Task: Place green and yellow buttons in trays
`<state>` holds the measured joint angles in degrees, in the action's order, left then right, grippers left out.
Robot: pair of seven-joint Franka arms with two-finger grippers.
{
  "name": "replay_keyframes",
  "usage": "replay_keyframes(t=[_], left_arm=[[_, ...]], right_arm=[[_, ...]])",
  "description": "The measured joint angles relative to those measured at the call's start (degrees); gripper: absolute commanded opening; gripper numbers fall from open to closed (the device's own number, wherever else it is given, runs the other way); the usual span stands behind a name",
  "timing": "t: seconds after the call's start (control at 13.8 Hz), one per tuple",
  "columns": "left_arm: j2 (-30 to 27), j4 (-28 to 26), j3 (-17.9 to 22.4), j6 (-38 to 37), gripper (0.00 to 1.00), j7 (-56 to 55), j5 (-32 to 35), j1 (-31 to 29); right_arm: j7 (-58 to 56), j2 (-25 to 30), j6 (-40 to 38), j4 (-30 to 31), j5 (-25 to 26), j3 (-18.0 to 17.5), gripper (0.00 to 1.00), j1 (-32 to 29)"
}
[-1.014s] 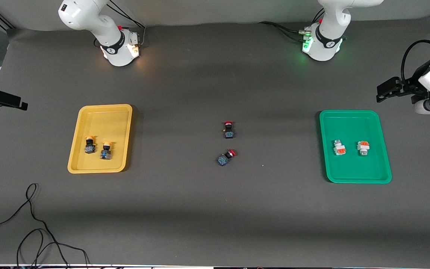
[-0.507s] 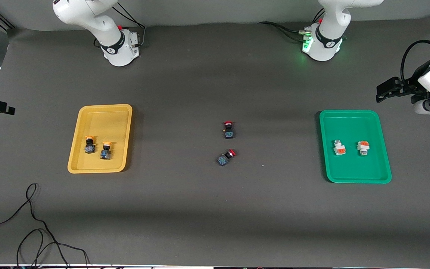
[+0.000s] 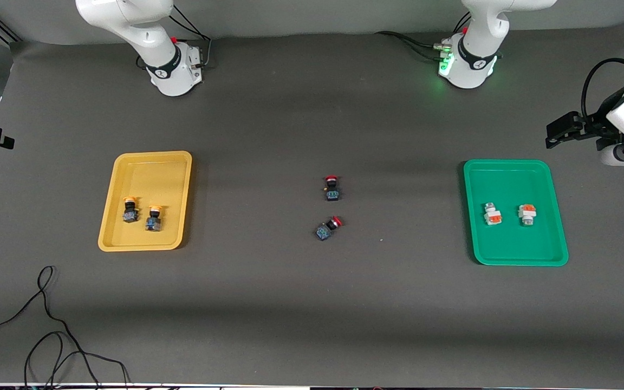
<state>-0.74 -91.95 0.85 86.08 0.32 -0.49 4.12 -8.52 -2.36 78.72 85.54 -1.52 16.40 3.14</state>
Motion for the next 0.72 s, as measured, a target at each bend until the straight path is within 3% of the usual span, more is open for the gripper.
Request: replay_keyframes(t=[0.14, 0.29, 0.72], left_arm=[[0.0, 0.0, 0.0, 0.0, 1.0, 0.0, 0.0, 0.0], [0.0, 0.0, 0.0, 0.0, 1.0, 0.0, 0.0, 0.0], [0.0, 0.0, 0.0, 0.0, 1.0, 0.0, 0.0, 0.0]], right_arm=[[1.4, 5.2, 6.7, 7.7, 1.9, -4.9, 1.0, -3.7], [2.1, 9.4, 9.8, 13.1, 2.1, -6.3, 1.0, -5.2], [2.2, 12.2, 10.8, 14.2, 2.1, -7.0, 1.0, -5.5]])
